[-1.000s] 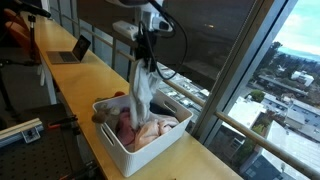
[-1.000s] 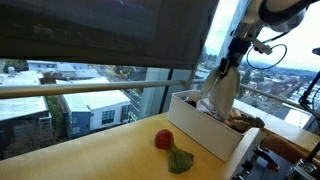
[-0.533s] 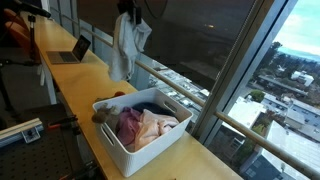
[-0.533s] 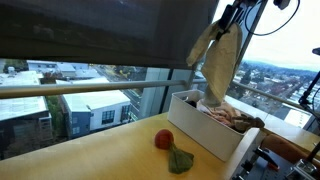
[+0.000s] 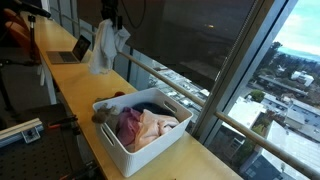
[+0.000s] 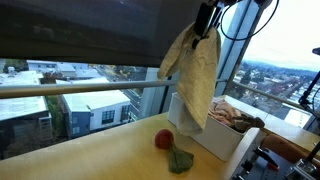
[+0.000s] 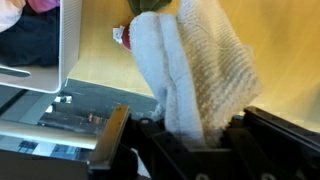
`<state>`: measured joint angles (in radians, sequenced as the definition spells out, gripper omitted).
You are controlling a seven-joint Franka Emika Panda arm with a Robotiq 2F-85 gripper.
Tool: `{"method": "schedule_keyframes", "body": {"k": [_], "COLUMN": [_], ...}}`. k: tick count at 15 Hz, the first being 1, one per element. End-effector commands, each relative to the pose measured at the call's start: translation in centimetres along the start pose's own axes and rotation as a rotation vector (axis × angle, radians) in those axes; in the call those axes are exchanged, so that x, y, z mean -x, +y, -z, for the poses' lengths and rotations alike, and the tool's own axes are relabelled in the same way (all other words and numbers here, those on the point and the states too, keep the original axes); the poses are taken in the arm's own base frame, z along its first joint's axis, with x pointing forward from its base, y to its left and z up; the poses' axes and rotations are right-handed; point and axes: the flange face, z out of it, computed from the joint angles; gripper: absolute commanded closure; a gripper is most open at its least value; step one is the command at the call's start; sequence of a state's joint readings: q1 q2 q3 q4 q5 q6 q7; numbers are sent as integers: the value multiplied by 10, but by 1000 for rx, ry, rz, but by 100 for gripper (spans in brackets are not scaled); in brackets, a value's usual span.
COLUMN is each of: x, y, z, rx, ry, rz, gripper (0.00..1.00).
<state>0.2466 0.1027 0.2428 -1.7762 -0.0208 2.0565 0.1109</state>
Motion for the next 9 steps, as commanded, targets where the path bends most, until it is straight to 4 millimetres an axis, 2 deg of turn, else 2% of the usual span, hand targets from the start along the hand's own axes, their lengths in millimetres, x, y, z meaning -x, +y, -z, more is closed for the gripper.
{"method": "schedule_keyframes", "body": {"k": [1,4,6,9], "x": [-2,3,7,17], "y": [13,25,37,71], "z": [-22,-37,-40,-41], "rx": [6,11,17,39], "ry": [-63,-98,-116,-123], "rz": [-13,-38,-53,-95], "gripper": [74,54,39,18]}}
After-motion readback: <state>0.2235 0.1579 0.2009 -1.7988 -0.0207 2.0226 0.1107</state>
